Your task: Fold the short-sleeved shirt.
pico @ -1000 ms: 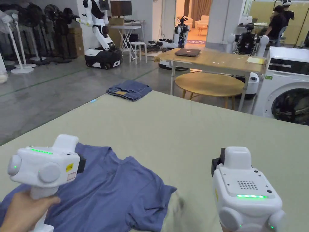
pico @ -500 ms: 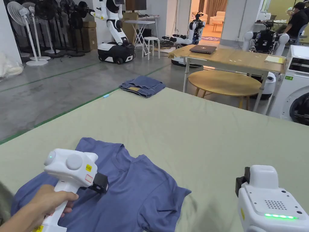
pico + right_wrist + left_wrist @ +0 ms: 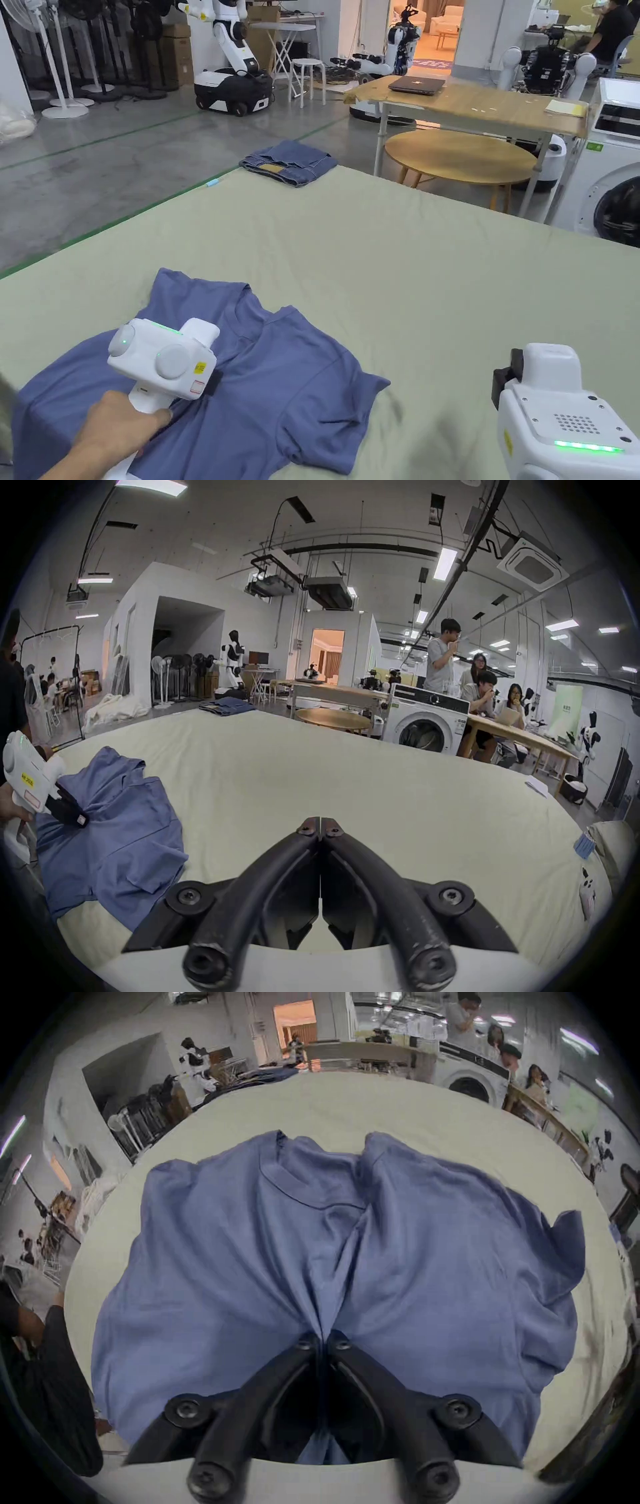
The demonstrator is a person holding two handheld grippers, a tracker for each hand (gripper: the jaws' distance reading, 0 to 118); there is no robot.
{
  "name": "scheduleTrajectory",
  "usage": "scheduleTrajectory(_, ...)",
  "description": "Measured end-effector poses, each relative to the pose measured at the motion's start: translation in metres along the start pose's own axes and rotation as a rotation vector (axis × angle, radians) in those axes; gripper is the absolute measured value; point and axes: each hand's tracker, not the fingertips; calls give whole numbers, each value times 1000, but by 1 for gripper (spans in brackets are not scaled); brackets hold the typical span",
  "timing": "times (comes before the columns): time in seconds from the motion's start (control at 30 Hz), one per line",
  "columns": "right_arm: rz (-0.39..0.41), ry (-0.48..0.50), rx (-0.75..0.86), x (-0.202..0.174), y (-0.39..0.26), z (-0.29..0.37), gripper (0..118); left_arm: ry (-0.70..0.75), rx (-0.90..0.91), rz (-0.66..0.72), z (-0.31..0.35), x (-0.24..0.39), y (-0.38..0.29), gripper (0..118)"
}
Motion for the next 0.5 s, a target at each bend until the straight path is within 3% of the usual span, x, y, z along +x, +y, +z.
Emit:
scheduleTrajectory(0.33, -26, -22, 38, 16, 11, 12, 0, -40, 362, 146, 96, -12, 28, 0)
scheduleTrajectory(0.5, -40, -50, 64, 32, 20, 23, 0, -45, 544, 104, 173, 14, 69, 0)
